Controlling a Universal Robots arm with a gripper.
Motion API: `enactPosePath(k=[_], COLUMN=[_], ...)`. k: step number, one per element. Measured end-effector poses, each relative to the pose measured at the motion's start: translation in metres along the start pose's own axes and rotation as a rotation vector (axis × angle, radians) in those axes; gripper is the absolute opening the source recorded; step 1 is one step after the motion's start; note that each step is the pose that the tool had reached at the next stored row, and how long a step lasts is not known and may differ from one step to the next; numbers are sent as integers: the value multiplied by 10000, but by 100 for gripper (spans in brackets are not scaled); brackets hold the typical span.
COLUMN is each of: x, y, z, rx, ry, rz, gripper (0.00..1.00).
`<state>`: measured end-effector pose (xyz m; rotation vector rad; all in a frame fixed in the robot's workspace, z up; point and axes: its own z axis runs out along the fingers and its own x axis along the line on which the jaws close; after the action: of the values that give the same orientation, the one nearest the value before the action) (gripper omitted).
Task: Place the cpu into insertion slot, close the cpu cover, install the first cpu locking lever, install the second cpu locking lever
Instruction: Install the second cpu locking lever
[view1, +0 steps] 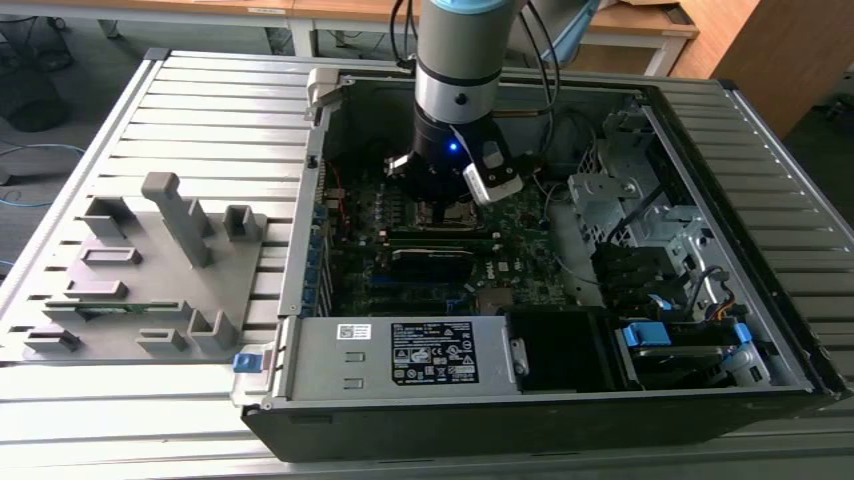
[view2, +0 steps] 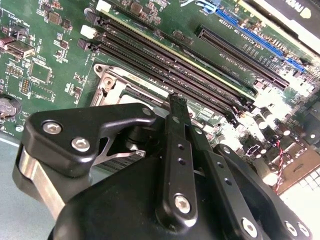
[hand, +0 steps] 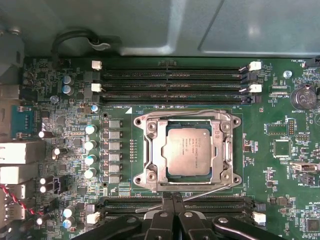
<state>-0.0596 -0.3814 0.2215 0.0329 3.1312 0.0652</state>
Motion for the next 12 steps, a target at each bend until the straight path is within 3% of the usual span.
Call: enactPosePath(k=[12], x=[0], y=[-1], z=[16], rx=[0], ry=[0], rz=[0], gripper=[11])
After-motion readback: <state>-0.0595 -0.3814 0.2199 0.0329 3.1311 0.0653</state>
